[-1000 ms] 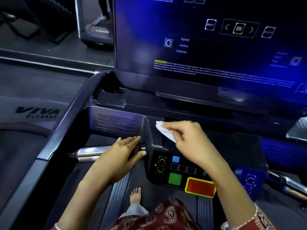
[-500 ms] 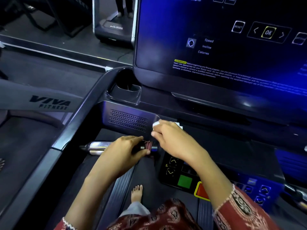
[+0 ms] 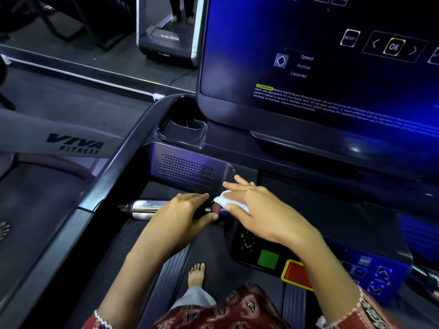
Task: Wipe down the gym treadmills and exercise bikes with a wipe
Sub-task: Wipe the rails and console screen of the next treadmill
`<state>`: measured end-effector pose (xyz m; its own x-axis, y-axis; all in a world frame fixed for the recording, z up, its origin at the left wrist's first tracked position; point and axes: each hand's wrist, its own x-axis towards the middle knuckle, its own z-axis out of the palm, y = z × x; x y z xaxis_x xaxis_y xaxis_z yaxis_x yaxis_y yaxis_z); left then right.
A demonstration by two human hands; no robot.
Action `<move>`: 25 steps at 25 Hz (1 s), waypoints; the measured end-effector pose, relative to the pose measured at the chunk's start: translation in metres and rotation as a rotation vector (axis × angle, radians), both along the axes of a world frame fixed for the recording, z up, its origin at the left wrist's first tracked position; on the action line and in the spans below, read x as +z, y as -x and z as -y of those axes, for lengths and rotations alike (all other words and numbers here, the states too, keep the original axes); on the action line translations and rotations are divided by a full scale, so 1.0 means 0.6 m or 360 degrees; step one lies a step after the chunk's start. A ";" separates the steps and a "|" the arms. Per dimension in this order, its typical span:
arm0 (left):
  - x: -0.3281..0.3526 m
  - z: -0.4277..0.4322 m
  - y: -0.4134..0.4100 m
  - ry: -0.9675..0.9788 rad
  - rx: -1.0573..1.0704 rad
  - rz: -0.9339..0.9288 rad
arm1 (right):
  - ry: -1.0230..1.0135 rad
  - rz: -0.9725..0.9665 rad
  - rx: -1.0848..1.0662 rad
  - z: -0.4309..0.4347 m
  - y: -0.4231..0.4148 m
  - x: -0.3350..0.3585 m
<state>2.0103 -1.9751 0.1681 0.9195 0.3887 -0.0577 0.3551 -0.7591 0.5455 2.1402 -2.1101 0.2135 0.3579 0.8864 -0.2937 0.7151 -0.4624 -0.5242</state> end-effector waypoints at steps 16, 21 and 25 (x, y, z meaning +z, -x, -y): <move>0.029 -0.052 -0.044 0.0015 -0.0384 -0.0209 | -0.0231 -0.0006 -0.0386 0.017 0.023 -0.022; 0.020 -0.052 -0.046 -0.0033 -0.0460 -0.0131 | -0.0292 0.0418 -0.0576 0.002 0.039 -0.040; -0.011 -0.021 -0.006 -0.0051 -0.0323 0.0070 | -0.0569 0.0778 -0.0423 0.050 0.054 -0.079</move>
<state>2.0138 -1.9626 0.1612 0.9806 0.1960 -0.0065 0.1694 -0.8298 0.5317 2.1076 -2.1399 0.1662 0.5955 0.7621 0.2541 0.7951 -0.5140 -0.3220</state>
